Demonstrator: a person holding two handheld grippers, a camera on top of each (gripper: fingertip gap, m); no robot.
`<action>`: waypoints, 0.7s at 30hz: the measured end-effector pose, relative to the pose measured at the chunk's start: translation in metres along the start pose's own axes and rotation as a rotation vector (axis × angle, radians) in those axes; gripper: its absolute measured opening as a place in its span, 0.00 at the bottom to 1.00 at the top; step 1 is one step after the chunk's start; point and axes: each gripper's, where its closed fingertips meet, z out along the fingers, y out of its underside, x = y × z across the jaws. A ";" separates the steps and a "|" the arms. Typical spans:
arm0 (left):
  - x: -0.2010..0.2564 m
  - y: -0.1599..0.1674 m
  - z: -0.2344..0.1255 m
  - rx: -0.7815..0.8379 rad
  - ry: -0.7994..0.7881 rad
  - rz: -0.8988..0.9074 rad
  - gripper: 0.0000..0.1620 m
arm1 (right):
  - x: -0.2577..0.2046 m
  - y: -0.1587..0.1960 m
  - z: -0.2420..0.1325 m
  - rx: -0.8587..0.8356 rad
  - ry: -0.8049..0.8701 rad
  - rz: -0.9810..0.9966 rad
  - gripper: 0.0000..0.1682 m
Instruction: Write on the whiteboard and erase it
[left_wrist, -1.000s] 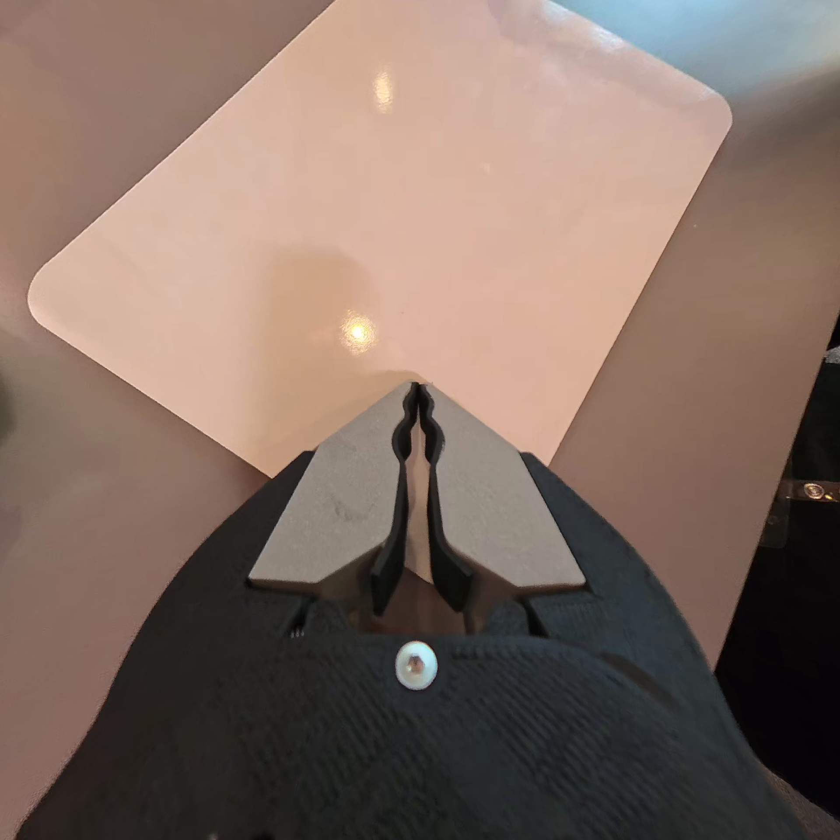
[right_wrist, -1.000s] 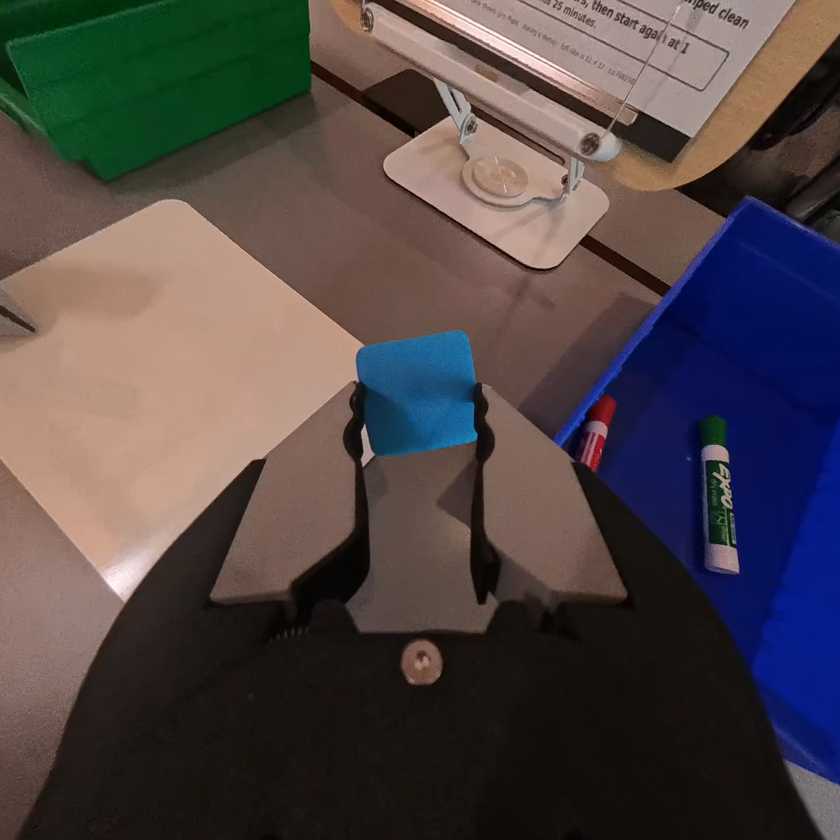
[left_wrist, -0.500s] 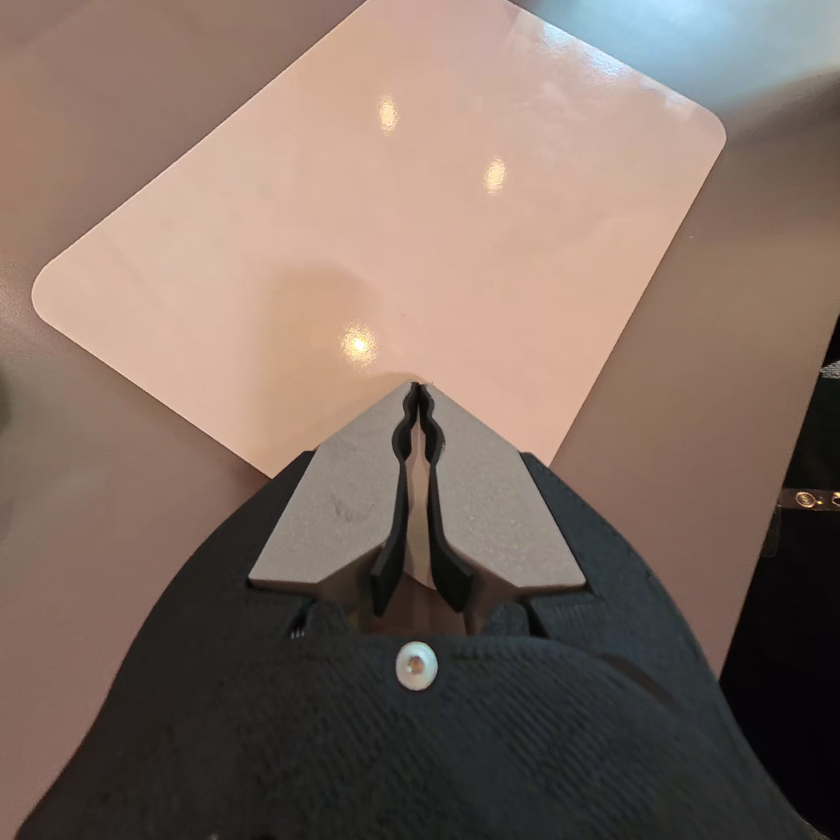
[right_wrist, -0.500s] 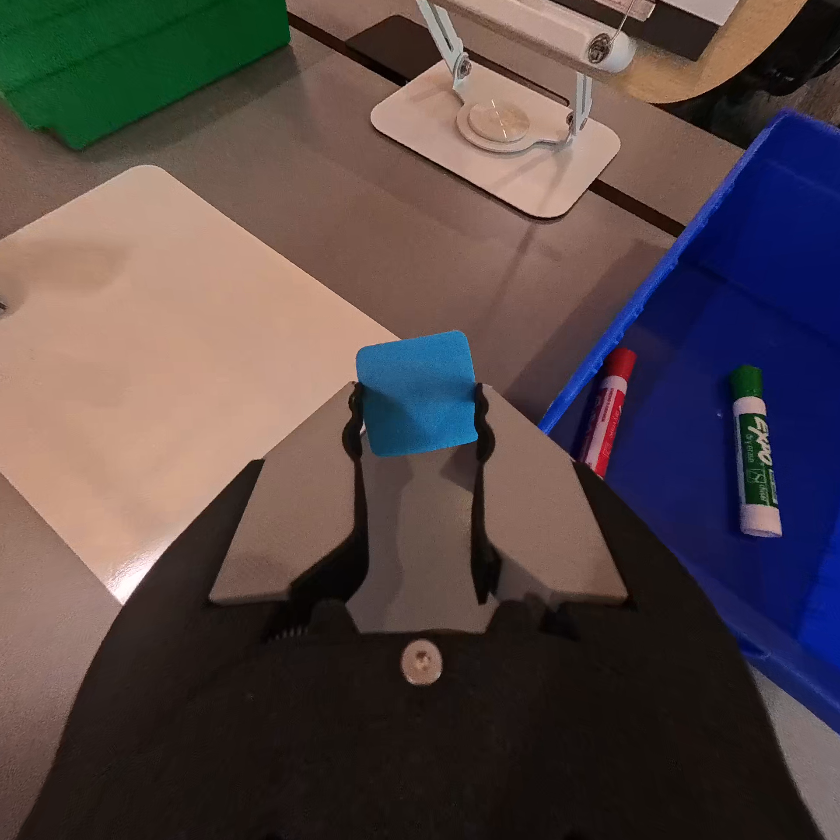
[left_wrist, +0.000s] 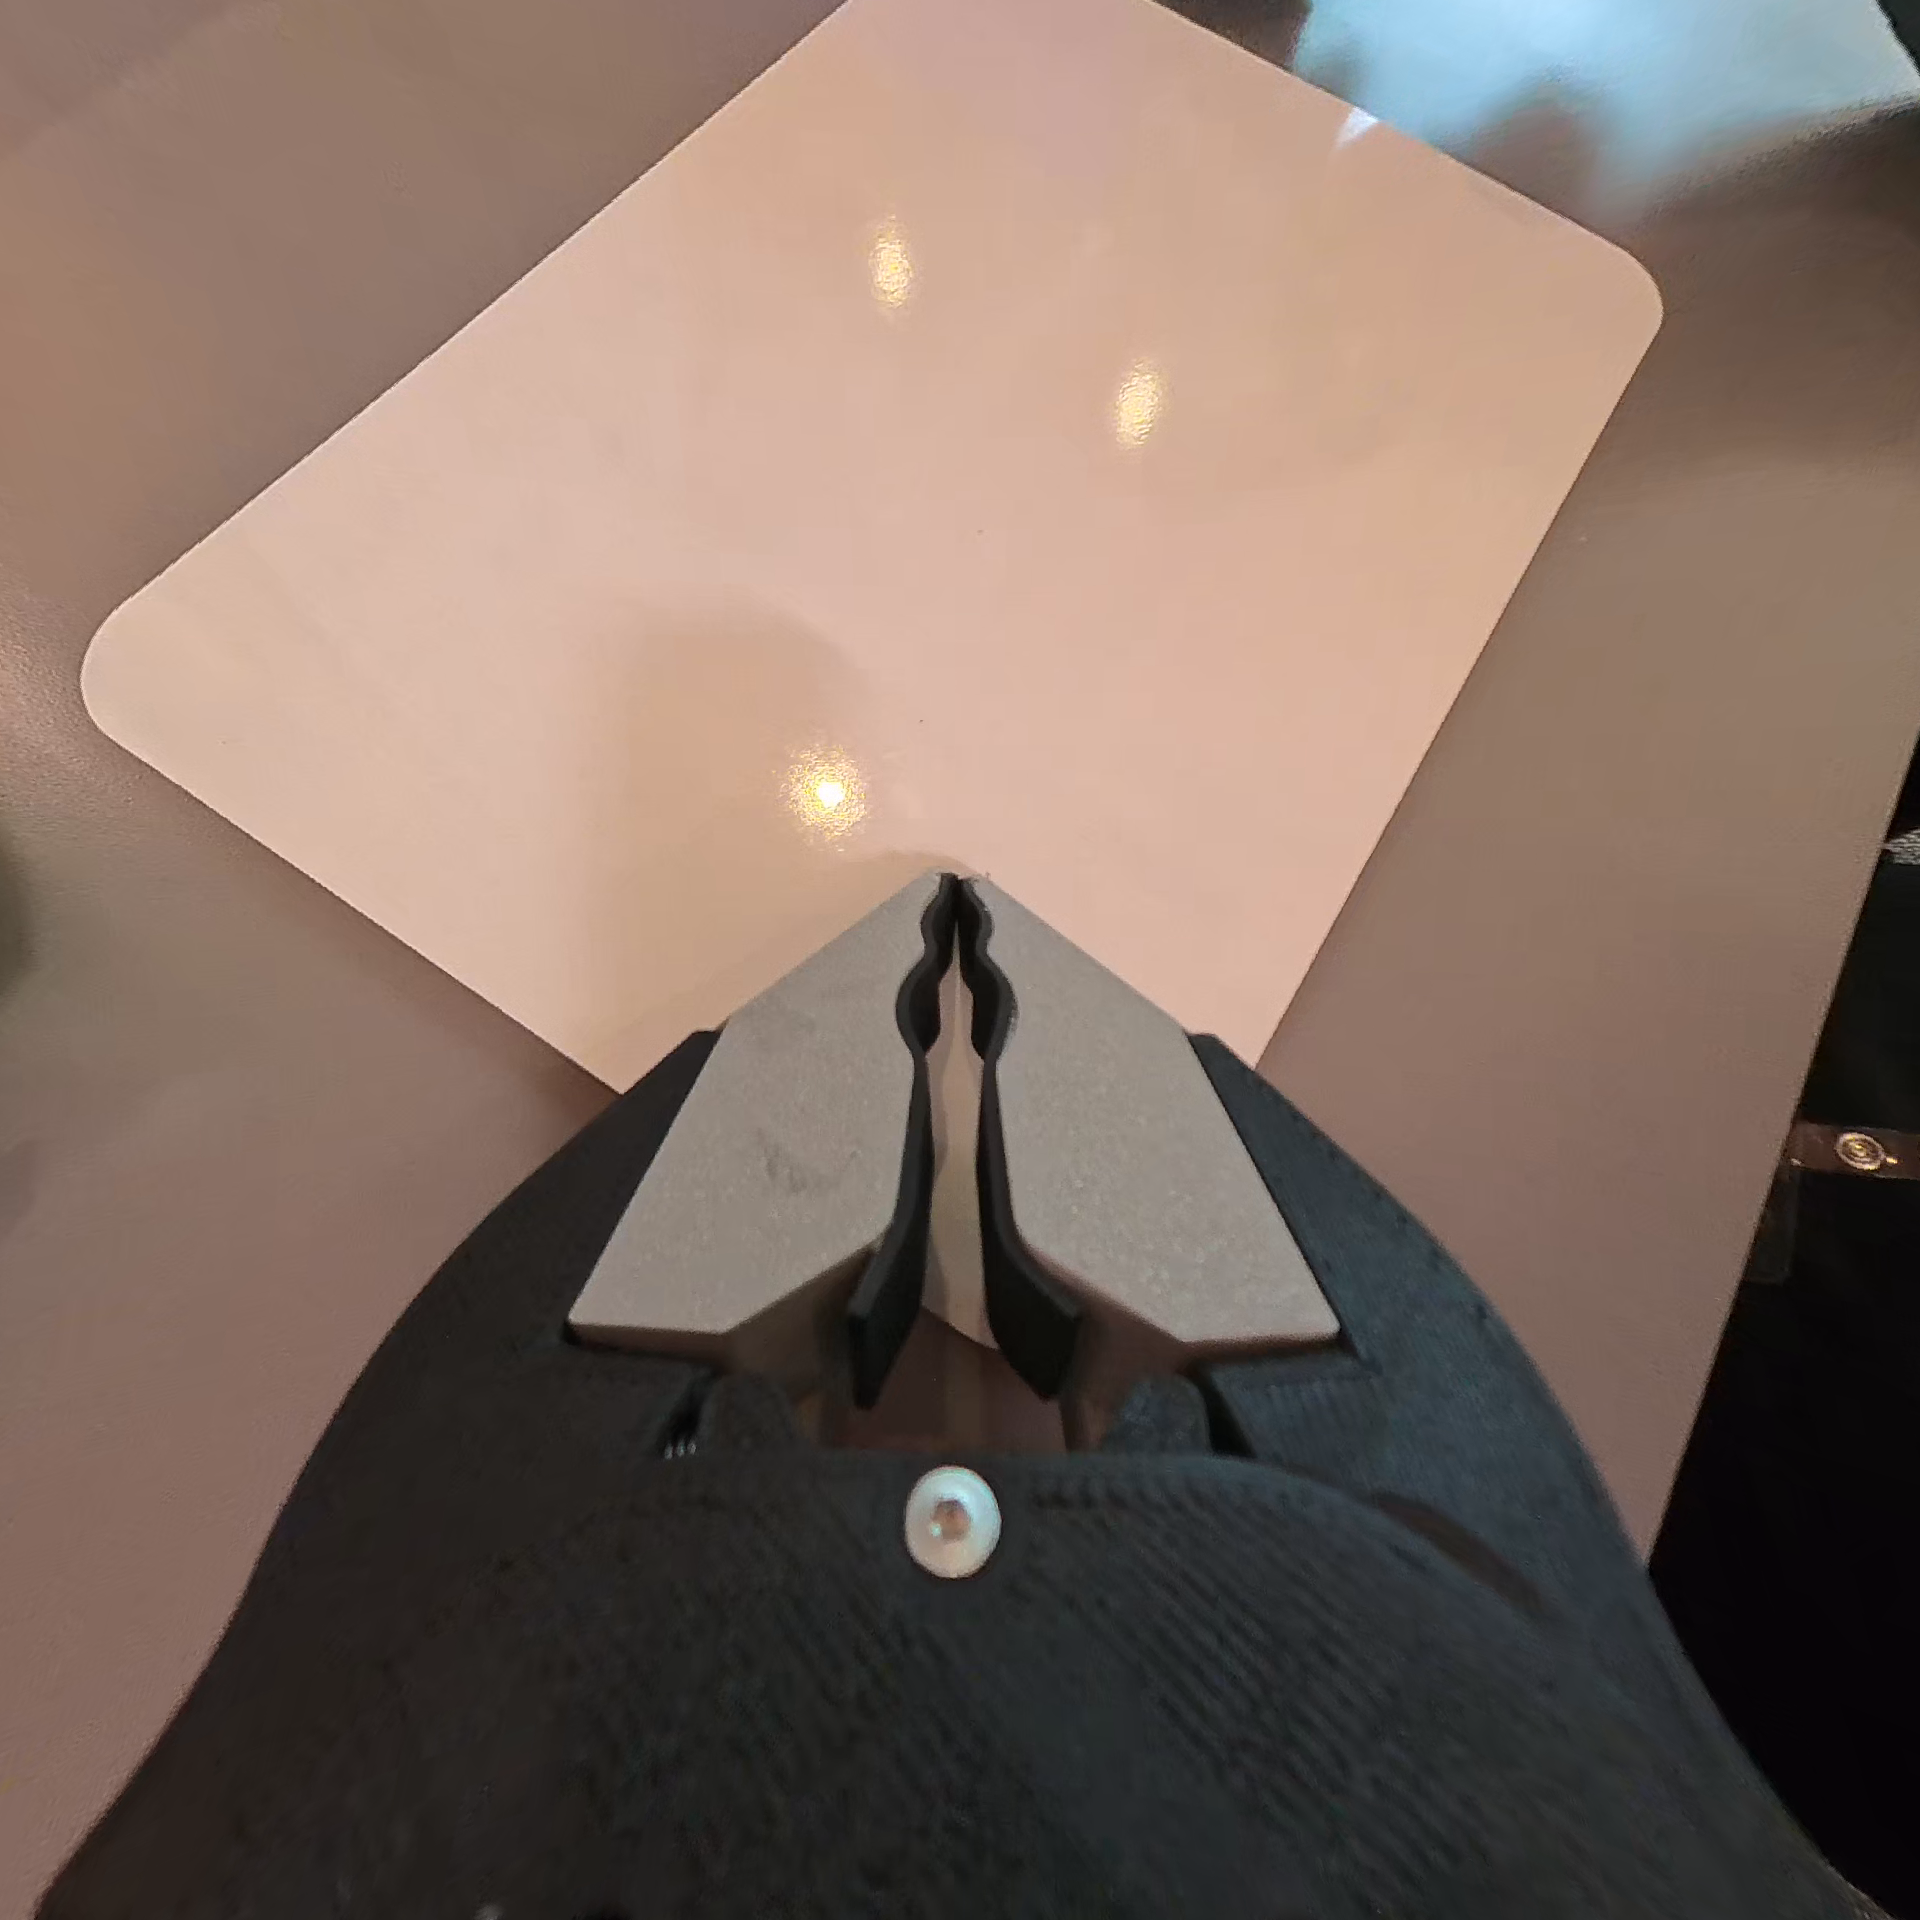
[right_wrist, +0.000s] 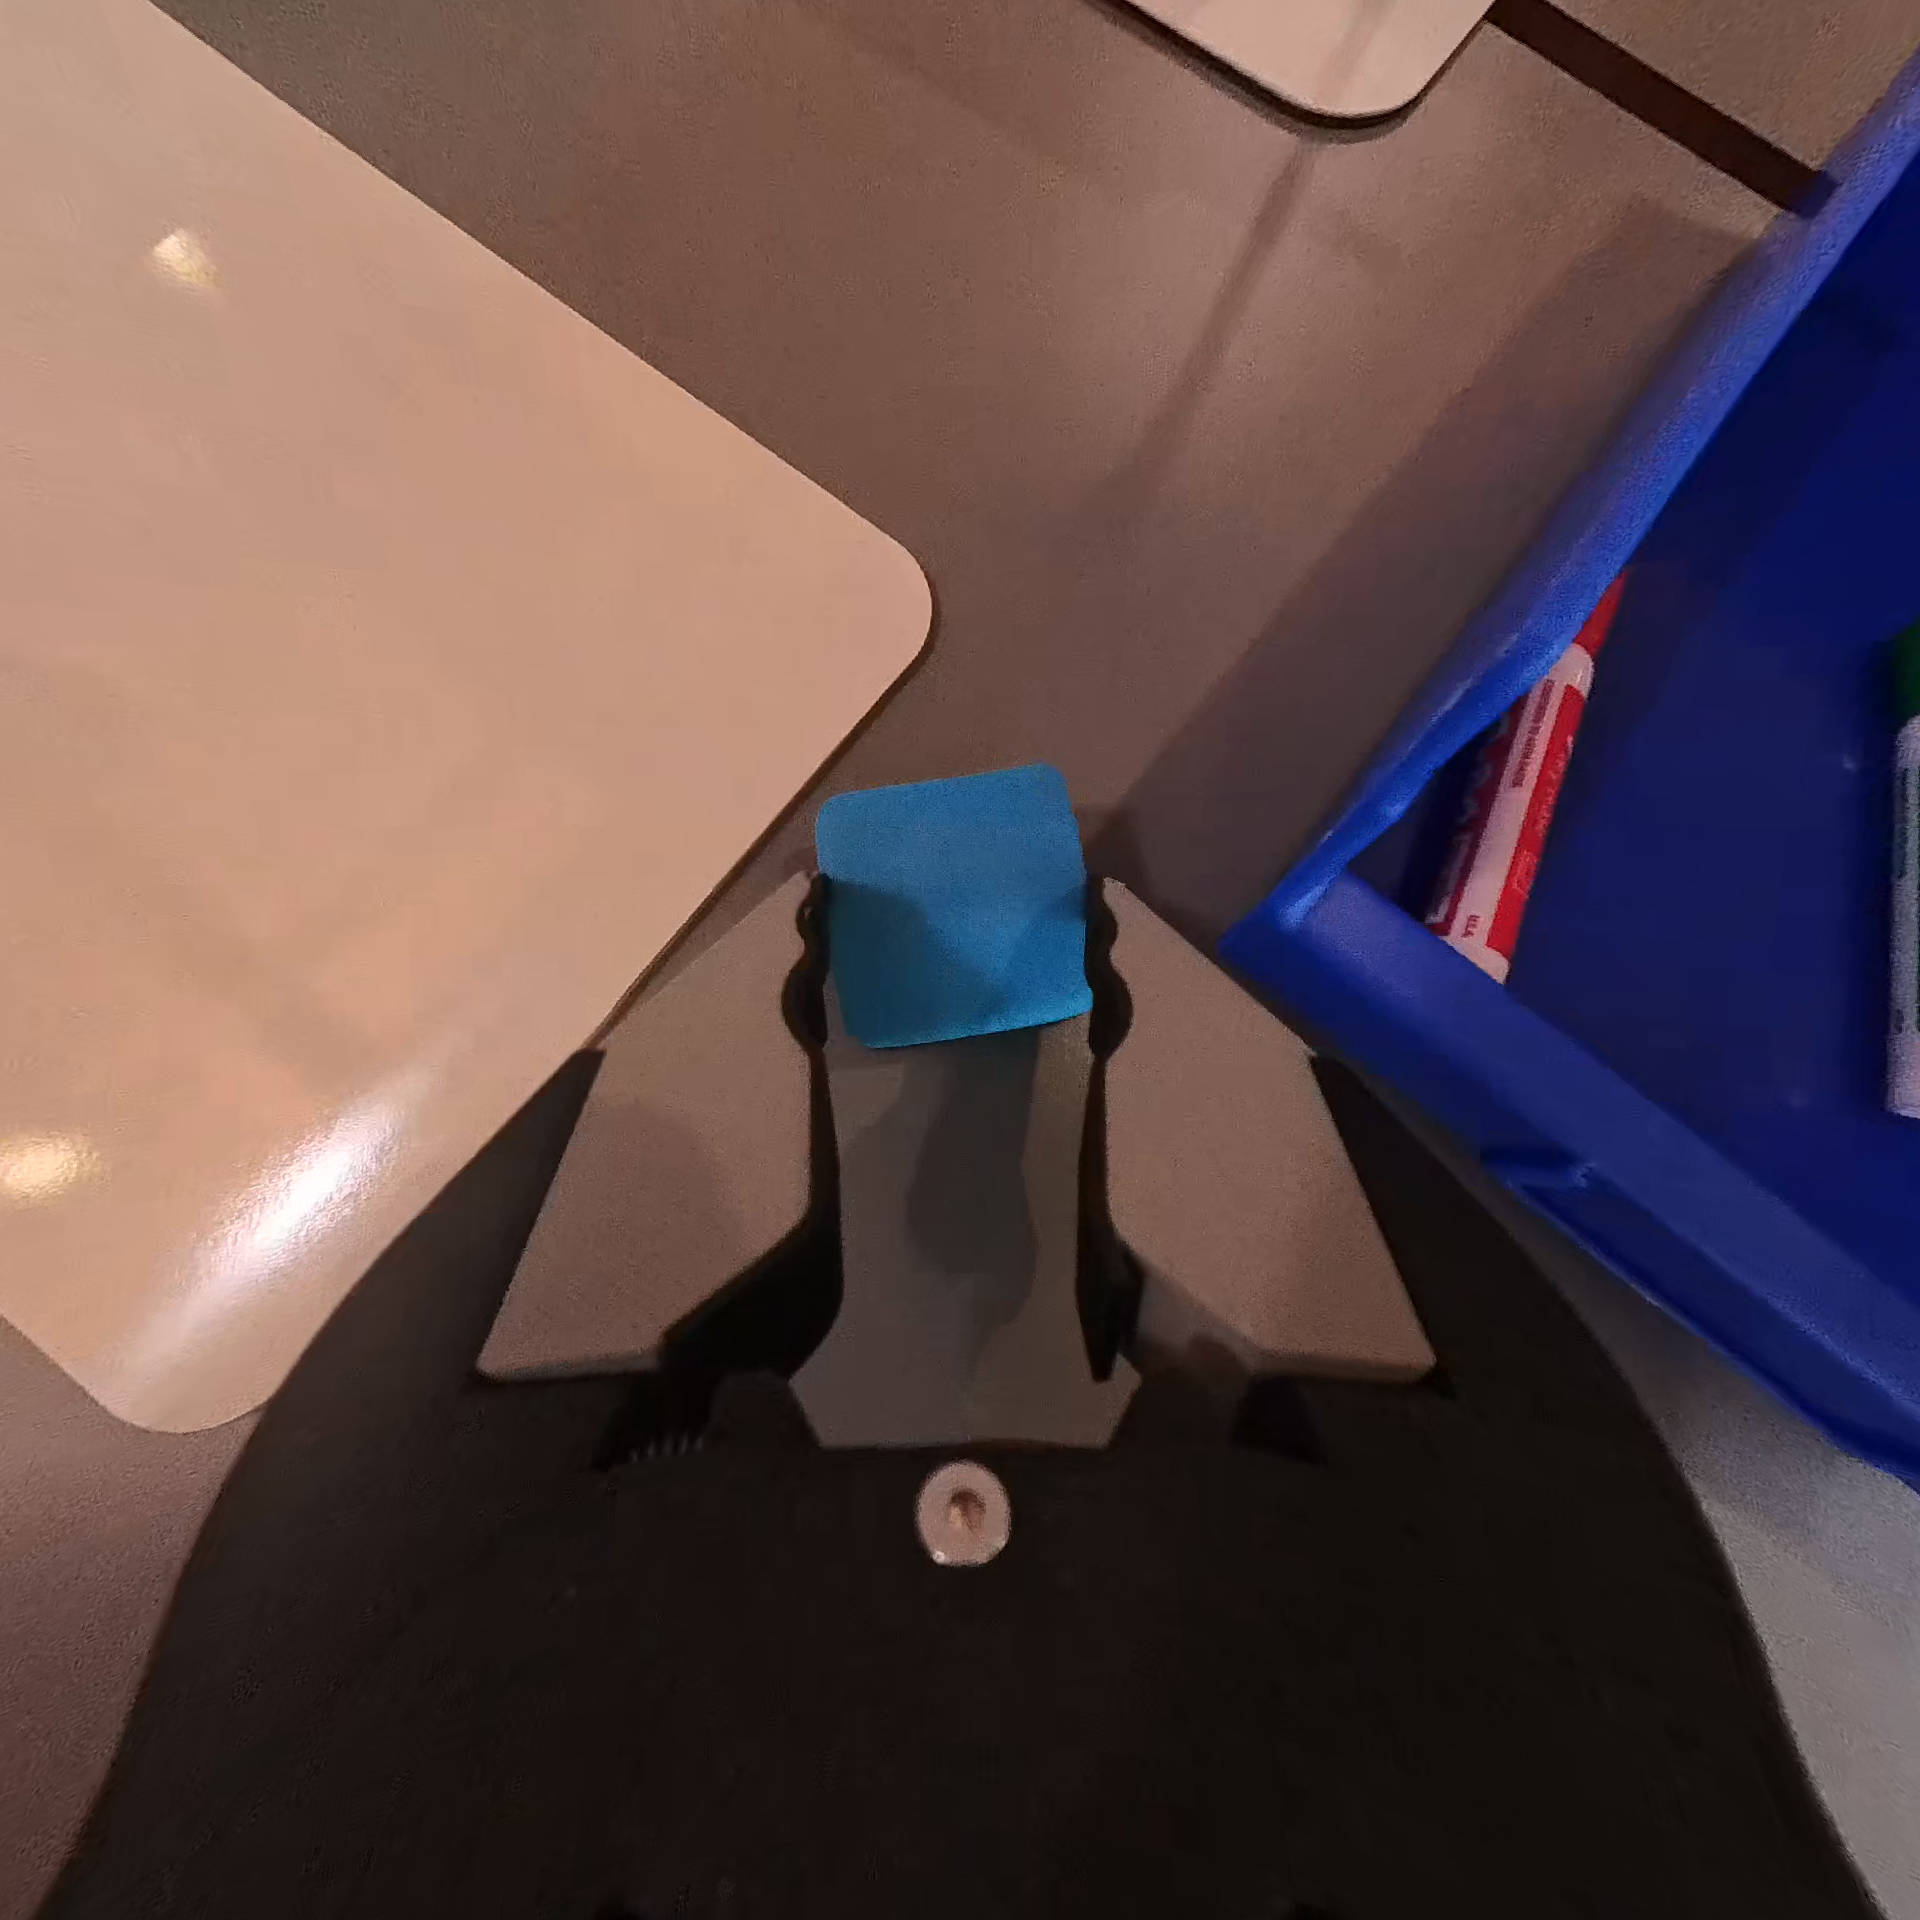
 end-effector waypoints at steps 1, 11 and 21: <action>0.000 0.000 0.000 0.000 0.000 0.000 0.00 | -0.002 0.002 0.001 -0.005 -0.009 0.000 0.28; 0.000 0.000 0.000 0.001 0.006 -0.008 0.00 | -0.005 0.004 0.004 0.012 -0.053 0.023 0.28; 0.001 0.001 0.000 0.002 0.012 -0.015 0.00 | 0.069 -0.094 -0.126 0.571 0.264 0.070 0.28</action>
